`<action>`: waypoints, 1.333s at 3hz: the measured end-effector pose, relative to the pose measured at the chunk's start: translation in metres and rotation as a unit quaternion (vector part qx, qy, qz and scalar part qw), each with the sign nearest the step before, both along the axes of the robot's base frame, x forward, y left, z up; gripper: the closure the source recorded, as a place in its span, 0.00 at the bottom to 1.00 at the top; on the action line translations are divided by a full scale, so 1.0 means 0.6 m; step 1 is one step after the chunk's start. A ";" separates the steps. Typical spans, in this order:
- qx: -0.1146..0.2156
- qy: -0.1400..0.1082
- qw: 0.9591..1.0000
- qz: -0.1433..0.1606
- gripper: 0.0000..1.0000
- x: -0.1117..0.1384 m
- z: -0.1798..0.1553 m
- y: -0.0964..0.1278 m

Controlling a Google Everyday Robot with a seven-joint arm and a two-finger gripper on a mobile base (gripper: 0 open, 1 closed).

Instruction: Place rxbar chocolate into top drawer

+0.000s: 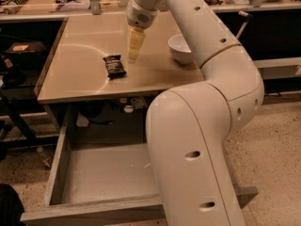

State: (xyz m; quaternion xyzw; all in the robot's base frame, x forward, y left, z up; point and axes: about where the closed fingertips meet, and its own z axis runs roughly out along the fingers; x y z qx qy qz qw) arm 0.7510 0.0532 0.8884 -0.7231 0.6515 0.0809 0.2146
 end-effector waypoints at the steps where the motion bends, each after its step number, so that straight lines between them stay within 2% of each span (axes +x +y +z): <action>1: 0.003 -0.004 1.000 0.000 0.00 0.005 -0.003 0.009; 2: 0.006 0.000 1.000 0.018 0.00 -0.010 -0.005 0.038; 4: 0.012 0.042 0.998 0.053 0.00 -0.064 -0.040 0.097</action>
Offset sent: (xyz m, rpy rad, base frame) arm -0.0407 0.0343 -0.0055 -0.0042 0.0361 0.0880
